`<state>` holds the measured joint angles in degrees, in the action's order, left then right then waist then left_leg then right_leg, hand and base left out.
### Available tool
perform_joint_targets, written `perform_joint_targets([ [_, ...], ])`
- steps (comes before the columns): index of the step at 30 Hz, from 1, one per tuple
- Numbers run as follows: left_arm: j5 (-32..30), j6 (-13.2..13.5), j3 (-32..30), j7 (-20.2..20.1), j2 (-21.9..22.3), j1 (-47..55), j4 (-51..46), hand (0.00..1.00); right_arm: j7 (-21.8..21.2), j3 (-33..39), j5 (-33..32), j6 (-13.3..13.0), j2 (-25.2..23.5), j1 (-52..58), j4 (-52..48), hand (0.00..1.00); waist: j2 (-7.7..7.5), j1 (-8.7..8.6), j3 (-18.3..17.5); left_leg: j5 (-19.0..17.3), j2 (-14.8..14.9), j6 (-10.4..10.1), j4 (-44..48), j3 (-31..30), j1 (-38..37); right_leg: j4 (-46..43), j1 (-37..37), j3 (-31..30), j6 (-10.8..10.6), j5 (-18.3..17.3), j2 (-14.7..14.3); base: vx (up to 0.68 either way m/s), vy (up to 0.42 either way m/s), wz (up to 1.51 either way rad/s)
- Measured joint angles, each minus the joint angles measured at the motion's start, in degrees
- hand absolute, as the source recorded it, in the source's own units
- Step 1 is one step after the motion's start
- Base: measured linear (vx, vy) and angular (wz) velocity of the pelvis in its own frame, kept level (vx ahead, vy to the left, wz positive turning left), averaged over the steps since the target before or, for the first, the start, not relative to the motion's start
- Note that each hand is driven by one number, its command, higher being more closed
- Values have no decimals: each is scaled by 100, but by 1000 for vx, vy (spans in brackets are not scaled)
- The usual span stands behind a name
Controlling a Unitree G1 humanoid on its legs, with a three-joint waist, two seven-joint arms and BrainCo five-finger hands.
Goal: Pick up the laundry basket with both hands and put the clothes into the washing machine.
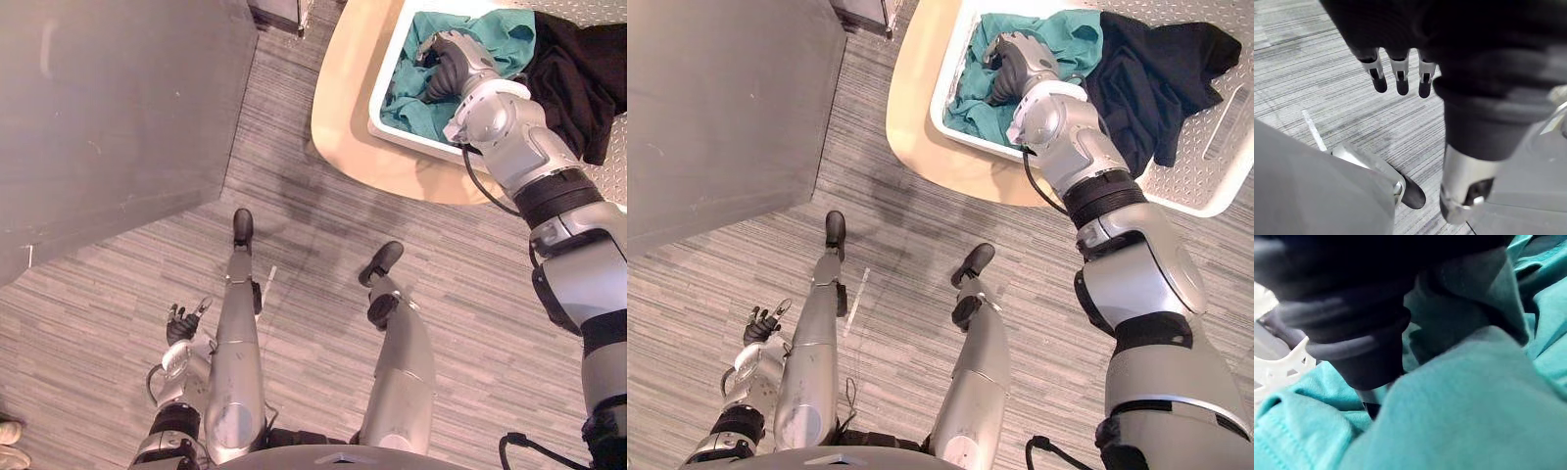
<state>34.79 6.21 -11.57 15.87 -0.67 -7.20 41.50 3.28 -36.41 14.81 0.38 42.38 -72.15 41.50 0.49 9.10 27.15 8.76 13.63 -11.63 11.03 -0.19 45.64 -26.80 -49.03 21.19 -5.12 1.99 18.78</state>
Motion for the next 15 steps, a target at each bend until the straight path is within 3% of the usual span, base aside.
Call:
perform_joint_targets([
  [5, 114, 0, -83, 5, 29, 0, 53, 0, 257, 702, -661, 112, -335, 1, 1, 100, 1, -6, -1, 120, 6, -5, -181, 15, -82, 36, 11, 16, 32, 34, -15, -13, -54, -1],
  [11, 337, 3, -181, 73, 61, -5, 221, 0, 1087, 2202, -2592, 74, -1101, -40, 4, 100, 9, -4, -5, 158, 34, -11, -228, 43, -264, 169, 196, 17, 38, 123, -56, -13, -48, -4],
  [15, 521, 6, -185, 154, 63, -6, 240, 0, 1489, 2911, -3974, -206, -1558, -278, 3, 100, 13, 7, -7, 178, 75, -18, -271, 46, -353, 272, 307, 39, 58, 174, -107, -20, -42, -6],
])
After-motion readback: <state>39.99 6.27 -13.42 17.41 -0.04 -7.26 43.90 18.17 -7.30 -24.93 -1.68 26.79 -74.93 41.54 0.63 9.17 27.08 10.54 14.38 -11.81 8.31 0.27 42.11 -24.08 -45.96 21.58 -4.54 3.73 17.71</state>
